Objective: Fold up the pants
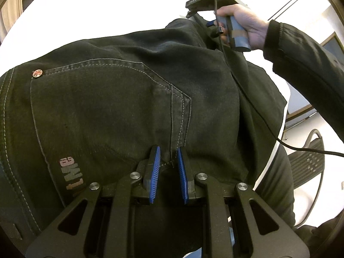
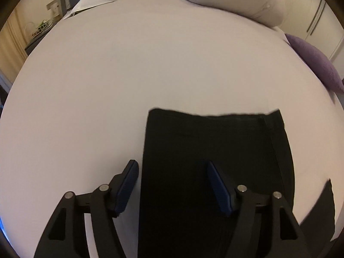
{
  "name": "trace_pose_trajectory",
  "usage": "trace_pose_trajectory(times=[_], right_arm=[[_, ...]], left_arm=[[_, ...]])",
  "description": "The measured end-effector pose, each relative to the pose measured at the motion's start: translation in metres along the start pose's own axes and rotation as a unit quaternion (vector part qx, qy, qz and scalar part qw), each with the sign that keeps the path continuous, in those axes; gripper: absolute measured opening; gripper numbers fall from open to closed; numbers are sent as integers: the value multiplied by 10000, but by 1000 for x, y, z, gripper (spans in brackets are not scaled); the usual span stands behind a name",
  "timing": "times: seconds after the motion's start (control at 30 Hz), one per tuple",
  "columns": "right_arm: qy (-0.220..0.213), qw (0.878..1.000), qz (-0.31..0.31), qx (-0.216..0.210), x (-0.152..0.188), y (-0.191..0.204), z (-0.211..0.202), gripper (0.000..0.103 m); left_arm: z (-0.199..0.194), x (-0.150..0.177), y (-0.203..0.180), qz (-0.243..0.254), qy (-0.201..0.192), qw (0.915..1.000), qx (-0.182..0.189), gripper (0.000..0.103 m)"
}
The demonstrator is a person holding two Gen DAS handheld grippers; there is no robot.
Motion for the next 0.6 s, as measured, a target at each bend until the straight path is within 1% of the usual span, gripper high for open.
trace_pose_trajectory(times=[0.03, 0.1, 0.13, 0.2, 0.23, 0.3, 0.4, 0.5, 0.53, 0.6], right_arm=[[-24, 9999, -112, -17, -2, 3, 1, 66], [-90, 9990, -404, -185, -6, 12, 2, 47], [-96, 9984, -510, -226, -8, 14, 1, 41], [-80, 9981, -561, -255, -9, 11, 0, 11], [-68, 9983, -500, -281, -10, 7, -2, 9], [-127, 9985, -217, -482, -16, -6, -10, 5], [-466, 9961, 292, -693, -25, -33, -35, 4], [-894, 9879, 832, -957, -24, -66, -78, 4], [-1085, 9830, 1063, -1034, -23, -86, -96, 4], [-1346, 9752, 1371, -1098, -16, -111, -118, 4]], left_arm=[[0, -1, 0, -7, 4, 10000, 6, 17], [-2, -3, 2, -10, 10, 10000, 1, 17], [-2, -3, 2, 0, 11, 10000, -12, 17], [-3, -4, 1, 8, 12, 10000, -34, 17], [-4, -5, 0, 19, 12, 10000, -49, 17], [-4, -6, -2, 48, 16, 10000, -84, 17], [-3, -6, -5, 121, 27, 9998, -152, 17], [-2, -6, -8, 212, 37, 9995, -210, 17], [-1, -6, -9, 240, 38, 9994, -227, 17], [-1, -6, -12, 267, 43, 9993, -253, 17]])
Point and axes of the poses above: each gripper's, at about its wrist camera, not at the fingertips, and z roughly the way its jaws point, y to its left, x to its underside, the point moved 7 cm from there along z, roughly the way its jaws point, and after that the axes turned 7 degrees about -y, right-handed, at the moved point
